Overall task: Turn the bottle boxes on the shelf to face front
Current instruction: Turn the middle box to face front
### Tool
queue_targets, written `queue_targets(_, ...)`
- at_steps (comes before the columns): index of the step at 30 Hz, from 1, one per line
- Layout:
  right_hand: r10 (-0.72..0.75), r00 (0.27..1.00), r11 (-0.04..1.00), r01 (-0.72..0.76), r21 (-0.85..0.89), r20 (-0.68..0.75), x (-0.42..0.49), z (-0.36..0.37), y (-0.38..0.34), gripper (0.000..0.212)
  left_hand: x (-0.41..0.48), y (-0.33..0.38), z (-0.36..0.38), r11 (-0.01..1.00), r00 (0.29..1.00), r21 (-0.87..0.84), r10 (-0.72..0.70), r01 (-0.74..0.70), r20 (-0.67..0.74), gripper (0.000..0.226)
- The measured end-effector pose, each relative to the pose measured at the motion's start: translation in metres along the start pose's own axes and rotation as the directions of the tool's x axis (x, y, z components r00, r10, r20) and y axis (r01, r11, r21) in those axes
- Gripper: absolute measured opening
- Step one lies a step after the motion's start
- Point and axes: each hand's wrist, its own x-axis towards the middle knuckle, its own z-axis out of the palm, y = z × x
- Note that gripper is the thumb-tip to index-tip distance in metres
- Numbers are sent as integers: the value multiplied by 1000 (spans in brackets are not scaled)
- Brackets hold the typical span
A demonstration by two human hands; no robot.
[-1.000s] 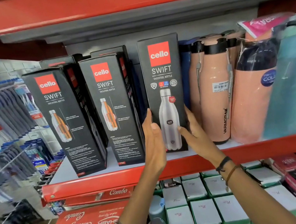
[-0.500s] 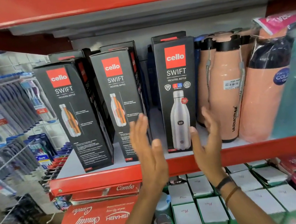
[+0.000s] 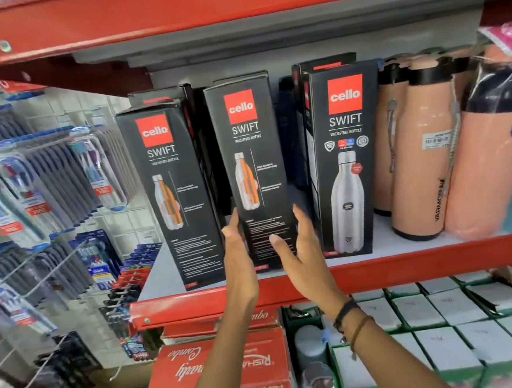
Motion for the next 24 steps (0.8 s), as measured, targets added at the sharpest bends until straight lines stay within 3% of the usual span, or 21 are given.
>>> queue_targets(4,-70,993,997,67,-30,-99,9,1,-18,104,-15,18,-10,995,985,-57,84,-76,151,93)
queue_targets(7,-91,977,995,83,-51,-195,19,-1,-28,122,-19,26,-12,992,978,-56,118,-110,171,104)
queue_targets(11,-81,984,992,95,84,-157,22,-11,-24,111,-8,33,-15,992,990,-10,126,-126,61,110)
queue_targets(14,-107,992,989,113,96,-66,20,-13,-20,99,3,33,-16,995,990,-42,96,-92,106,116)
queue_targets(19,-144,990,987,143,71,2,19,-13,-11,69,7,14,-16,996,986,-23,88,-86,142,107)
queue_targets(24,-105,994,994,105,-28,-6,19,-8,8,66,6,-1,-16,996,983,42,72,-80,167,86)
